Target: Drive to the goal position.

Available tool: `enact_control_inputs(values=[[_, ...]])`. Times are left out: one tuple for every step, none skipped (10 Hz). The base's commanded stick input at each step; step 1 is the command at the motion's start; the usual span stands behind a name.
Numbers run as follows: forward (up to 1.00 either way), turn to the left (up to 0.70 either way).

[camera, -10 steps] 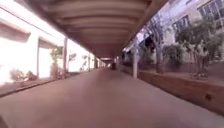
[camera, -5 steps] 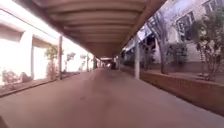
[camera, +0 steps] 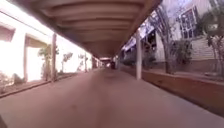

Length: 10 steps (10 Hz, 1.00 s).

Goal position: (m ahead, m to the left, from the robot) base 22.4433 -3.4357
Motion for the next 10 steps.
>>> enact_control_inputs(values=[[0.85, 0.00], [0.85, 0.00], [0.85, 0.00], [0.85, 0.00], [0.85, 0.00], [0.85, 0.00], [0.85, 0.00], [0.85, 0.00], [0.85, 0.00], [0.85, 0.00]])
